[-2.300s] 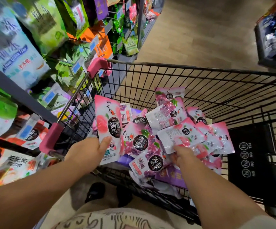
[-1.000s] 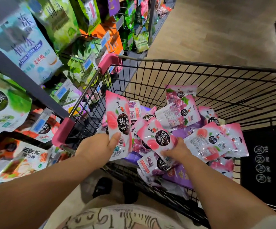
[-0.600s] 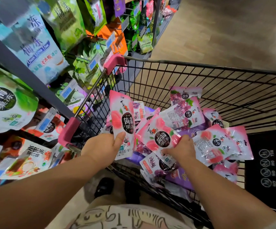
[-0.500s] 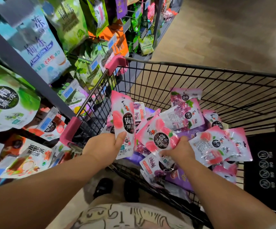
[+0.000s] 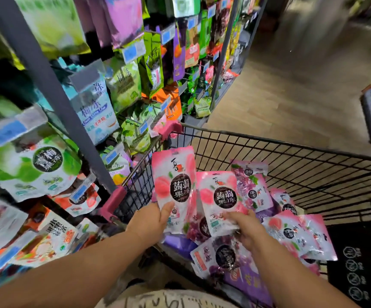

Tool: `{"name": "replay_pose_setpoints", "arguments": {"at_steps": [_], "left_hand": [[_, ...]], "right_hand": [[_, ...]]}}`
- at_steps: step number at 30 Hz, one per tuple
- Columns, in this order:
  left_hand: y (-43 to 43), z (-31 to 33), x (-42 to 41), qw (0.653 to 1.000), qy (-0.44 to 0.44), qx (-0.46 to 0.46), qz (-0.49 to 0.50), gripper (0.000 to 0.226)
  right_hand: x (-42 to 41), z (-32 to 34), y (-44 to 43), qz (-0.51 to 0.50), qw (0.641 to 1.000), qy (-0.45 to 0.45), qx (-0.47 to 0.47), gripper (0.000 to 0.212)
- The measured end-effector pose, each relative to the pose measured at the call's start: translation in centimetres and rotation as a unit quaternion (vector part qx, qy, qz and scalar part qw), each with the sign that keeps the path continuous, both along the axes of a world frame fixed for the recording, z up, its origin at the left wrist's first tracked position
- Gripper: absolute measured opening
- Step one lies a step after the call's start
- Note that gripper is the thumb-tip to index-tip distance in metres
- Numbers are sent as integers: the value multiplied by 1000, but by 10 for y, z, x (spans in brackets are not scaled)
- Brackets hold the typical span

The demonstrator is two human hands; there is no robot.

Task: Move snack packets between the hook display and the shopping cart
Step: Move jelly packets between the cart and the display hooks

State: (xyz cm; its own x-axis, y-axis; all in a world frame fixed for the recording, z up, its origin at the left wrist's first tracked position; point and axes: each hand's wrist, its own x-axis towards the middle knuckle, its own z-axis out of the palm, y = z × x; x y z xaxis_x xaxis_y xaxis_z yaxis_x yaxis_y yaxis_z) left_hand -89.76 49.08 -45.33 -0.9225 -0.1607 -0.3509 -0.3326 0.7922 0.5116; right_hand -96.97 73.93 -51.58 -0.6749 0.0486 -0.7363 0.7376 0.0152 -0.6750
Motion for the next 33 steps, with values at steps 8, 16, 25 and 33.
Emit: {"name": "replay_pose_setpoints", "arguments": {"at_steps": [8,16,25,33], "left_hand": [[-28,65,0,974,107,111,165,47],[-86,140,22,933,198,173,246,64],[-133,248,63,870,354,201,277,42],[-181,293,94,830,411,144,348,34]], "right_hand": [[-20,98,-38,22,980,151,-128,64],[-28,178,-114,120,946,215,-210,99],[-13,266,-223,197,881,359,-238,71],[-11,328,-292,252,814,457,-256,56]]}}
